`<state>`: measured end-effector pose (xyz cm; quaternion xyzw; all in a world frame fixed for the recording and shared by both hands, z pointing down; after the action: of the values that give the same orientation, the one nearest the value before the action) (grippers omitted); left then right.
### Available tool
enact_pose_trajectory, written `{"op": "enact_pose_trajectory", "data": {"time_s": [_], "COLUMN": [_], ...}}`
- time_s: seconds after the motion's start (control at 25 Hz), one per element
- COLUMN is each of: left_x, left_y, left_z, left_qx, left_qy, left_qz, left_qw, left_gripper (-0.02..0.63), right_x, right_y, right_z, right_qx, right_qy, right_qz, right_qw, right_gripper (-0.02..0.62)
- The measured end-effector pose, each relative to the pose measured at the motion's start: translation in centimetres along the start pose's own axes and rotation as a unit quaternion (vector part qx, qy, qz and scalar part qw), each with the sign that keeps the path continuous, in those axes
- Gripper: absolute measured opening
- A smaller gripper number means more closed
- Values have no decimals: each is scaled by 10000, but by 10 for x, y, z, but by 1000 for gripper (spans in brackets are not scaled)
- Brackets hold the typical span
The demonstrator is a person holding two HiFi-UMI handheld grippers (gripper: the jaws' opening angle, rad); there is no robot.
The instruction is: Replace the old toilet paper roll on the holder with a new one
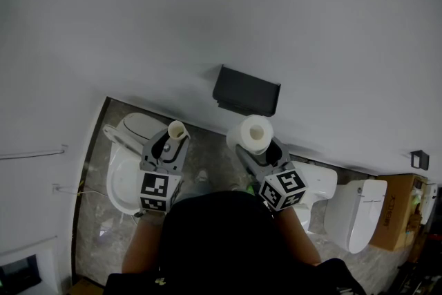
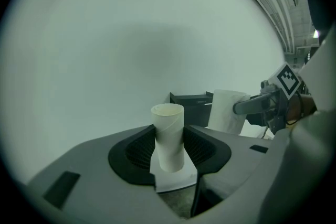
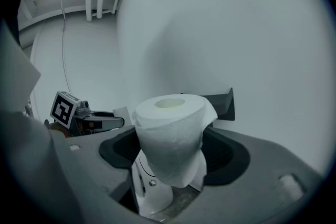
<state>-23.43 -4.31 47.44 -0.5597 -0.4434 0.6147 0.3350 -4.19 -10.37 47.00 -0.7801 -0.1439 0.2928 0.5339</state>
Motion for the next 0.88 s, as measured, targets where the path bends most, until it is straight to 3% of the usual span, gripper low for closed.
{"op": "enact_pose_trajectory", "data": {"time_s": [0.32,0.88], "left_x": [0,-12], "left_y": [-6,-6], "left_z": [15,31], "left_qx": [27,152], "left_qy": [-2,-88], "left_qz": [5,-84], "left_qw": [10000,9998], "left_gripper": [179,179], "right_x": [-19,-42], "right_y": [16,103], "right_z": [18,28], "right_qx": [295,561], "right_qy": [200,276], "right_qz": [-59,-655], "right_qw": [9993,9959], "right_gripper": [348,344]}}
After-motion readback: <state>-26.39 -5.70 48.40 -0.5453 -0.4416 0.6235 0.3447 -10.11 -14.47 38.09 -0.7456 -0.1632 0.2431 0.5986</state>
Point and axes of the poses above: the fingertips, and each gripper's own axes: x backward along the fingers, z to its left, y out of its top, the point moved 2 cm from there along x, backward along the fingers, and after that the axes turned 1 degree about y, right-handed, at the moved point
